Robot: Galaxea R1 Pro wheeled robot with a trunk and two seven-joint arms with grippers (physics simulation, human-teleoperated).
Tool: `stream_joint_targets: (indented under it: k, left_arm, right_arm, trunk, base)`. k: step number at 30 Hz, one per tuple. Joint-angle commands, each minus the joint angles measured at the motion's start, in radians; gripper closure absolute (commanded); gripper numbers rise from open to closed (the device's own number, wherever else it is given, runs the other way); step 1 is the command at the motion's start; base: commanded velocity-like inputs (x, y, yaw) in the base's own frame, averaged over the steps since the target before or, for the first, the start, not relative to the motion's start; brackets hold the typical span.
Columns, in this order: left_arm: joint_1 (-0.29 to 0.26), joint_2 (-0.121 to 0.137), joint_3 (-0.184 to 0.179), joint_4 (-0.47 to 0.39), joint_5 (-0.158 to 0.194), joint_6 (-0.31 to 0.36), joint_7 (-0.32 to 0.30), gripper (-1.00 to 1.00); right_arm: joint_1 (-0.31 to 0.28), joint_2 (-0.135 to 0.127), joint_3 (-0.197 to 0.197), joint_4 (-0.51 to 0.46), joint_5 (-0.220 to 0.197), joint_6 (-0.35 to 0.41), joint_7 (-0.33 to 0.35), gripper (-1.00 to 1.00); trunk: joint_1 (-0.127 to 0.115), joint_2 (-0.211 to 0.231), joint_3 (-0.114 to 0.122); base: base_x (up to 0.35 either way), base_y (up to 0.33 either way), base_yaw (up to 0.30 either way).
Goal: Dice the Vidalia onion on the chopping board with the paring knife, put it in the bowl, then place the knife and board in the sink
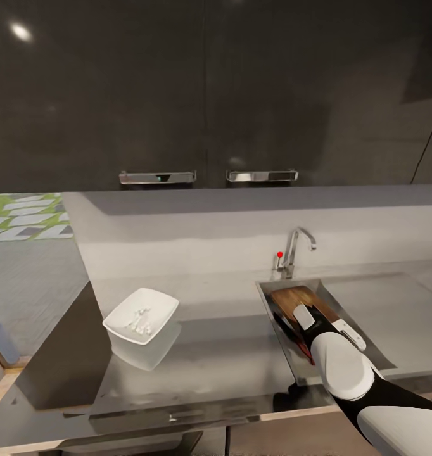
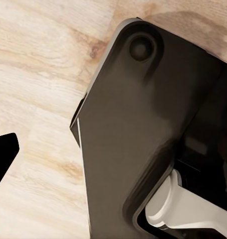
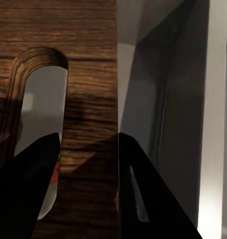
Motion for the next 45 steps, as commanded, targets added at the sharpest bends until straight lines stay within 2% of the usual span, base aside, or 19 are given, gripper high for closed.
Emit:
stream_joint_targets:
  k: [1, 45]
  left_arm:
    - [-0.001, -0.001, -0.008, 0.002, 0.002, -0.004, 0.003, -1.00]
    - [-0.001, -0.001, -0.008, 0.002, 0.002, -0.003, 0.003, -1.00]
  right_arm:
    - [-0.001, 0.001, -0.008, -0.001, 0.011, 0.002, -0.001, 1.00]
    - [-0.001, 0.001, -0.006, -0.002, 0.011, 0.002, -0.003, 1.00]
  trunk:
    - [0.001, -0.002, -0.004]
    - [0.001, -0.002, -0.070]
  base:
    - [0.000, 0.000, 0.000]
    - [0.000, 0.000, 0.000]
